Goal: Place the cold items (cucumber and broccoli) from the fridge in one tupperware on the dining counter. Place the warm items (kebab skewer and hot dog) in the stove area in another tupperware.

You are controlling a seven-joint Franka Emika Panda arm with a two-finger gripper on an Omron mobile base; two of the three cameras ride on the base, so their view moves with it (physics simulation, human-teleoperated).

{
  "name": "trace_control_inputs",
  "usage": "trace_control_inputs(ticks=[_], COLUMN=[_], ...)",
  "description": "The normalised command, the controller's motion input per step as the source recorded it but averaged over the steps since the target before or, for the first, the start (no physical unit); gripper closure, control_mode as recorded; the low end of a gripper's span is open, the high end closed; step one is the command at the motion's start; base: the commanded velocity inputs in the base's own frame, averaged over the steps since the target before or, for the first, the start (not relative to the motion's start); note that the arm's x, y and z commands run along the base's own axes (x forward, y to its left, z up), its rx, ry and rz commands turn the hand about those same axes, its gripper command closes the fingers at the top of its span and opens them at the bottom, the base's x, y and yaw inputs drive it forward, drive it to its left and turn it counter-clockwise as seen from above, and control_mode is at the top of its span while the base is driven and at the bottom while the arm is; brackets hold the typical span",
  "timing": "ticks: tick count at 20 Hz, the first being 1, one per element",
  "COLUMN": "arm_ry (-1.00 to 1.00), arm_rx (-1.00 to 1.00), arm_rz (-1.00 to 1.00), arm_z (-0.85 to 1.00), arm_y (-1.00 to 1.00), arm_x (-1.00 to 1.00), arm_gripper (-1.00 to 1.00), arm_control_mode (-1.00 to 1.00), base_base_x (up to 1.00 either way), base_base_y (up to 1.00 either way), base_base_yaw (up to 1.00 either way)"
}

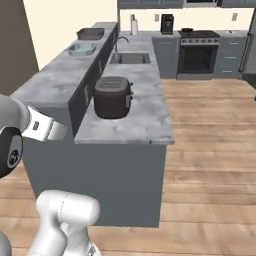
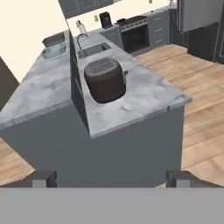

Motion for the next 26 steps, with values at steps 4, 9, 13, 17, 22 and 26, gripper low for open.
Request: trace_control_inputs(ticks=[4,9,13,17,22,26], arm_ry=[0.0,0.0,0.0,0.0,0.0,0.0], arm_rx=[0.0,0.0,0.0,0.0,0.0,0.0], arm_rz=[0.0,0.0,0.0,0.0,0.0,0.0], arm_z=[0.0,0.0,0.0,0.0,0.0,0.0], arm_y=[0.0,0.0,0.0,0.0,0.0,0.0], arm_x=[0.0,0.0,0.0,0.0,0.0,0.0], arm_gripper=[-1.0,-1.0,-1.0,-1.0,-1.0,-1.0], arm_control_mode=[1.0,1.0,1.0,1.0,1.0,1.0], base_base_x=[0.33,0.33,0.36,0.4,0.7,0.75], base_base_y=[-1.0,-1.0,-1.0,-1.0,-1.0,-0.92], base_base_yaw=[0.41,0.42,0.42,0.41,0.22,-0.03])
